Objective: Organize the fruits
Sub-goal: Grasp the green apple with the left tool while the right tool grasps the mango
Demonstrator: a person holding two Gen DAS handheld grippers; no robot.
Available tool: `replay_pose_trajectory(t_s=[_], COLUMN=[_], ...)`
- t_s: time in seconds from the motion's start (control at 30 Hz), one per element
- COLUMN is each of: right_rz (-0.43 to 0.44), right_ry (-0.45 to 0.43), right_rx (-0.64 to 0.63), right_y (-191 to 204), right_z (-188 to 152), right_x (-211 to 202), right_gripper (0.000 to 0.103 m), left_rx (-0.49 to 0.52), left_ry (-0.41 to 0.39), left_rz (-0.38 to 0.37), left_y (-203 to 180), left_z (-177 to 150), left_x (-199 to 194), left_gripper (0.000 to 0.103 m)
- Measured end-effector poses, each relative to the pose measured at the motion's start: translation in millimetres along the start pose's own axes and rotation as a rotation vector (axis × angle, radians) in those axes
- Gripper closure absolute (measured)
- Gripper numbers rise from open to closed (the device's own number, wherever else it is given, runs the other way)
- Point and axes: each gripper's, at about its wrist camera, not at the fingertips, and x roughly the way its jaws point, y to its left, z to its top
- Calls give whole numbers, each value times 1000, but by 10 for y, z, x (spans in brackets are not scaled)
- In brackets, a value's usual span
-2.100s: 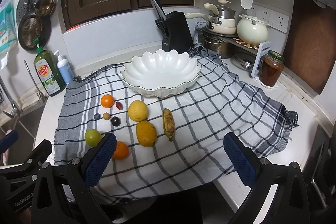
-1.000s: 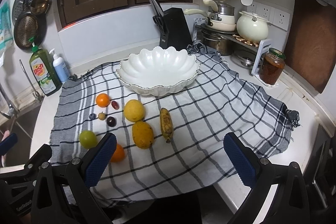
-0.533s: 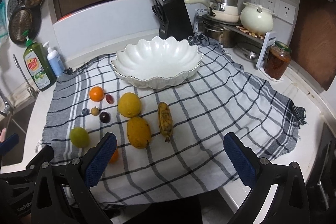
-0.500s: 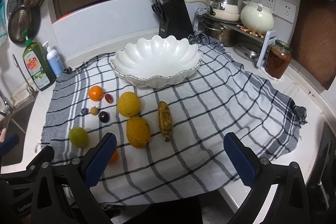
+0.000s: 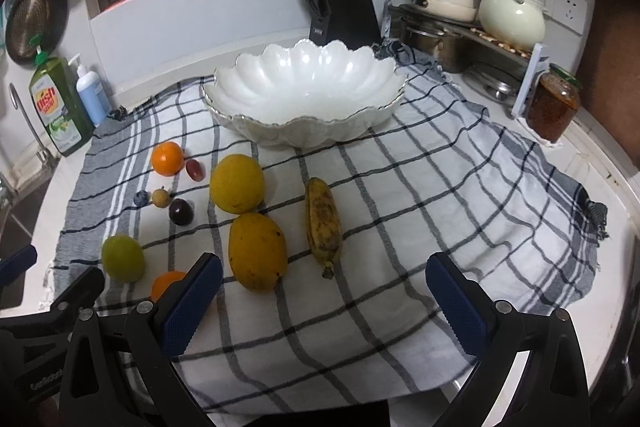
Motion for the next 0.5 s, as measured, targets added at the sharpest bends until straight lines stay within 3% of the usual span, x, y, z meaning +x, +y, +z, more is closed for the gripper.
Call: replay_pose_trajectory(t_s=[0.23, 0.4, 0.5], right_rz=[33, 87, 107], right_ry=[30, 76, 95], right_rx=[-34, -44, -55], right_y=[139, 213, 267], right_z=[27, 24, 26], right_x=[212, 369, 446], right_gripper=[5, 22, 26], left_rx=[-15, -9, -4], left_ry=[43, 65, 69], left_rz=[-1, -3, 2], left_y=[51, 42, 42], left_z=[6, 14, 15], left_x=[295, 452, 513], left_gripper=[8, 13, 14])
